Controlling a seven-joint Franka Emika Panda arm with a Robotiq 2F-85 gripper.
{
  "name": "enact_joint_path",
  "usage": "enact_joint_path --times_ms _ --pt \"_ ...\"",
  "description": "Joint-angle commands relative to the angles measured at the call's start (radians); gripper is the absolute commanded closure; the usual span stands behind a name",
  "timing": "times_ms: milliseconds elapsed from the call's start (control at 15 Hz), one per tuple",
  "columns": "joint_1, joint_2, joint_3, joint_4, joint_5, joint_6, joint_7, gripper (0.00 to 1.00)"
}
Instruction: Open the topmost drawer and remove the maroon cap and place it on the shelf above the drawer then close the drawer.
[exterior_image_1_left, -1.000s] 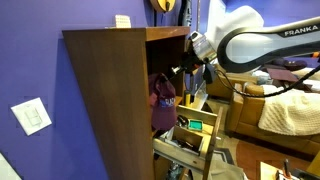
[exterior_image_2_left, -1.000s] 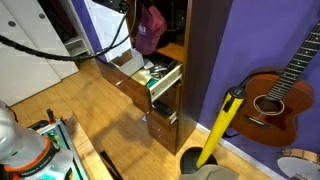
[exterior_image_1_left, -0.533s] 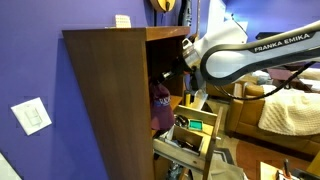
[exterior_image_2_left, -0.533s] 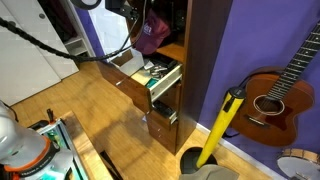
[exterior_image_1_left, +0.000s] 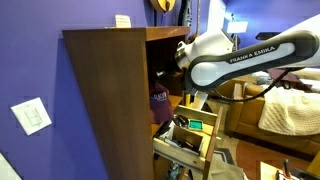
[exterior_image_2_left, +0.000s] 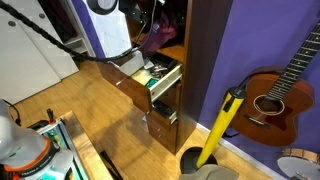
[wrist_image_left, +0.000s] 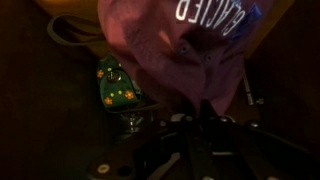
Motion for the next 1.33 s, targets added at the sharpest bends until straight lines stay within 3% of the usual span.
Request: enact_joint_path --times_ms 0,333,400,467,1000,1267 --pt "-0.074 0.050 0.051 0.043 -0.114 0.015 0.157 0.97" --pt "-0.137 0.067 0.091 0.069 -0.266 -0.018 0.378 0.96" --pt "-0.144 0.067 0.096 0.072 -0.288 -0.025 0.416 0.63" --pt "-0.146 0.065 0.099 0.074 -0.299 -0.029 0.442 0.63" --pt "-0.134 0.028 0.098 0.069 -0.282 -0.078 0.488 0.02" --pt "-0.118 -0.035 0.091 0.053 -0.205 -0.185 0.403 0.00"
